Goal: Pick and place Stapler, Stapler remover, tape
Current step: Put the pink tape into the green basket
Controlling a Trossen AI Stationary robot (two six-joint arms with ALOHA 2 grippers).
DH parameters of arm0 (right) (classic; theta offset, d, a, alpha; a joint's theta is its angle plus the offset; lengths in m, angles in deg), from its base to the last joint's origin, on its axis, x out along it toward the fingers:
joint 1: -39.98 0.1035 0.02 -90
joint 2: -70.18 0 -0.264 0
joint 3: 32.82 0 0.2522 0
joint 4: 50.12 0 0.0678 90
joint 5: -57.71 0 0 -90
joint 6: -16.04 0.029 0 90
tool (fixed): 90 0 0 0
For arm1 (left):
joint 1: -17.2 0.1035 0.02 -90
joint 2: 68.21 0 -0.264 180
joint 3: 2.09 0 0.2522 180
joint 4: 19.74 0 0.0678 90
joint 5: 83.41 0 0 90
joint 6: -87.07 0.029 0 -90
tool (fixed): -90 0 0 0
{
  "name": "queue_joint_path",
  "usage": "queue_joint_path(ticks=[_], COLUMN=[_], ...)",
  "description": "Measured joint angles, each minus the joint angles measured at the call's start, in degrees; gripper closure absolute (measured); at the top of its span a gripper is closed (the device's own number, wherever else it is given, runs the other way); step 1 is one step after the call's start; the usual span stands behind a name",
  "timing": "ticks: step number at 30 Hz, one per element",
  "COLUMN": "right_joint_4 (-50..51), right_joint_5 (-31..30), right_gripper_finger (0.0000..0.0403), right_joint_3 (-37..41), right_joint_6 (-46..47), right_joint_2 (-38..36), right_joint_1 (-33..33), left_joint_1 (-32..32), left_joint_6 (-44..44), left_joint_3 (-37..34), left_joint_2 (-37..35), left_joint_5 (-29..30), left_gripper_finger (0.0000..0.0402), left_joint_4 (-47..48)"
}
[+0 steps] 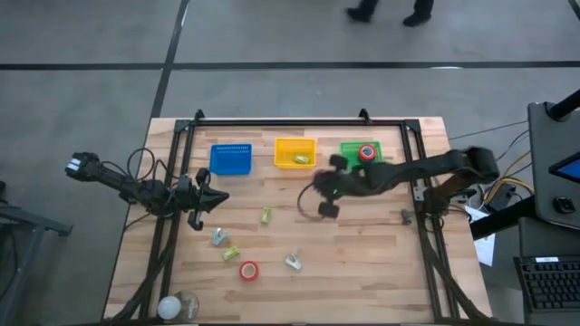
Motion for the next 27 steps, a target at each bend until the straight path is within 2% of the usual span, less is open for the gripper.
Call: queue_joint_path(ticks=[8, 13, 19, 27], right_joint_4=[-0.4, -1.2, -4.3, -4.3], right_joint_5=[0.7, 0.8, 4.9, 5.0], right_gripper_finger=[0.0358, 0.0355, 0.0356, 0.0354], right_joint_3=[10.4, 14.9, 16.3, 16.4], right_joint_6=[8.5, 12.2, 14.2, 14.5], right_joint_2=[-12.0, -15.9, -14.7, -9.5], right_joint_1=[-11.4, -18.8, -24.8, -26.2], left_joint_1=[0.0, 0.0, 0.0, 0.0], left_joint_6=[0.0, 0.0, 0.0, 0.0], left_joint_3=[0.0, 0.0, 0.0, 0.0], left_joint_2=[0.0, 0.0, 0.0, 0.0], left_joint_5=[0.0, 0.0, 0.0, 0.0], left_gripper_finger=[0.0383, 0.0381, 0.0382, 0.038], left_joint_4=[0.1, 0.1, 0.1, 0.1])
